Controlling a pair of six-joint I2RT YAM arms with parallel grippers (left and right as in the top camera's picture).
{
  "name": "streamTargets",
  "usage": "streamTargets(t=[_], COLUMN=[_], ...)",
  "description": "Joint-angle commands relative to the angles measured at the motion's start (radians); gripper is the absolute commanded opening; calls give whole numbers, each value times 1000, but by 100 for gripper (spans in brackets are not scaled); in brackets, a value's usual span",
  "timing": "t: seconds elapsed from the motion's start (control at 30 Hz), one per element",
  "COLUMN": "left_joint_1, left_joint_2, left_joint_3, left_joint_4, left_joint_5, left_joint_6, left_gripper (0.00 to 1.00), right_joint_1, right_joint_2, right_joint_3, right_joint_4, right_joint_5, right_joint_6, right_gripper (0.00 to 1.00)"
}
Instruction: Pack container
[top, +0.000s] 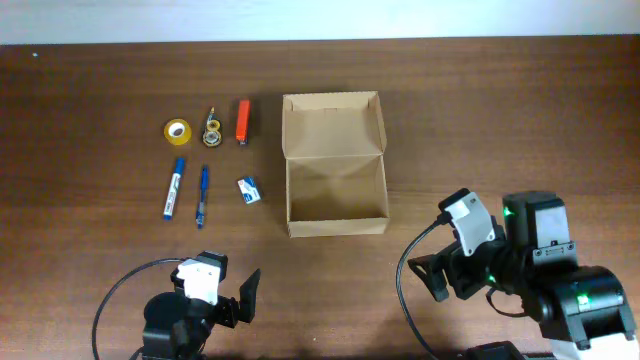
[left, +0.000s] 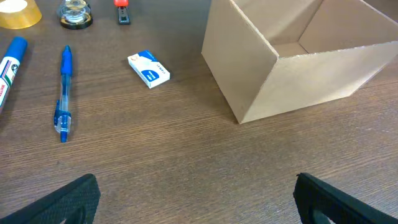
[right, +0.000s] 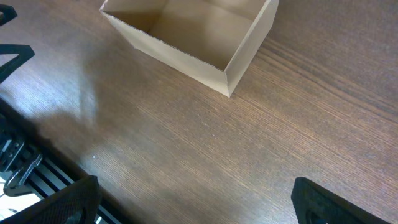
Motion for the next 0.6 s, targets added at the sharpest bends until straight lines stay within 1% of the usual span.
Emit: streamTargets(t=[0.0, 0.2, 0.3, 0.57], left_joint_1=[5, 5, 5, 5], left_joint_2=[-10, -10, -10, -10], left_joint_3=[-5, -5, -5, -5], left_joint_4=[3, 3, 3, 3], left_joint_5=[-7, -7, -7, -7], left_joint_6=[-6, -6, -6, -6], left_gripper=[99, 99, 99, 99], right_joint_1=[-9, -9, -9, -9], right_joint_2=[13, 45, 27, -163], right_joint_3=[18, 18, 18, 18], right_joint_4=[3, -5, -12, 22], right_joint_5=[-20, -24, -24, -1], right_joint_6=[-12, -8, 34, 18], right_gripper=[99, 99, 99, 99])
